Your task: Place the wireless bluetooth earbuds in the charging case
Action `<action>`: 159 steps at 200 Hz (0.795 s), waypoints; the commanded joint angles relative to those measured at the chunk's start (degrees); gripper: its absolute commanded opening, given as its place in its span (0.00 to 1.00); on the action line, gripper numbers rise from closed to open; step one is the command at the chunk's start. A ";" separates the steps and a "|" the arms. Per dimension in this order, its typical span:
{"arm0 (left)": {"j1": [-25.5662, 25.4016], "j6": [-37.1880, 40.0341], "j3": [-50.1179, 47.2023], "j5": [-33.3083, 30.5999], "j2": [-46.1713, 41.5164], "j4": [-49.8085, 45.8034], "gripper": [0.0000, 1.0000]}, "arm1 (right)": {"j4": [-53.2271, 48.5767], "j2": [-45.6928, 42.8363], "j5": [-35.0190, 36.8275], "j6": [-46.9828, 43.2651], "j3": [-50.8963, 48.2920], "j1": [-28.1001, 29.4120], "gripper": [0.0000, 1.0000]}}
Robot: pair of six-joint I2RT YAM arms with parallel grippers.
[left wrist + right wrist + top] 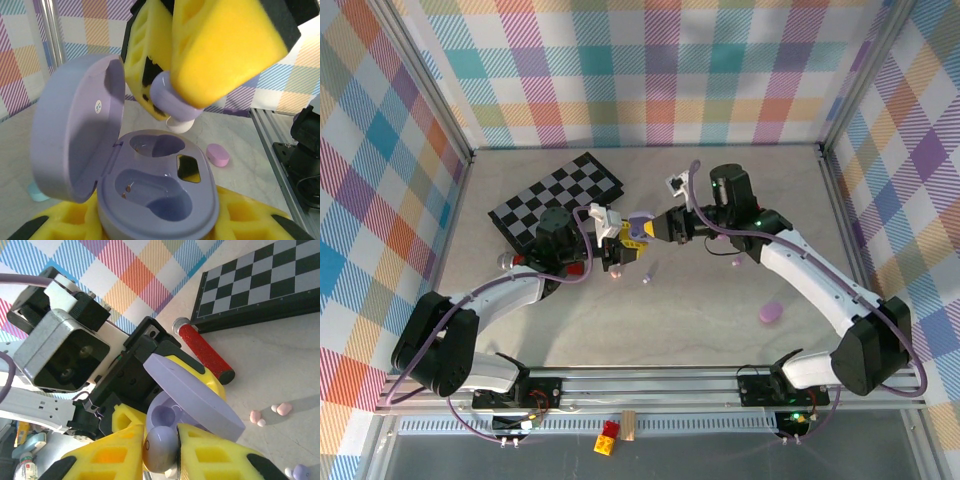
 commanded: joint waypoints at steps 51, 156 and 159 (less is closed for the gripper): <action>-0.81 -0.40 1.89 2.53 -0.21 1.33 0.32 | -1.29 1.23 2.00 -3.57 1.46 0.39 0.20; -0.84 -3.03 2.41 3.83 0.24 3.86 0.31 | -3.16 1.16 4.57 -4.55 1.54 0.46 0.30; -0.84 -3.15 2.41 3.88 0.23 3.96 0.31 | -3.16 1.13 4.55 -4.60 1.53 0.43 0.30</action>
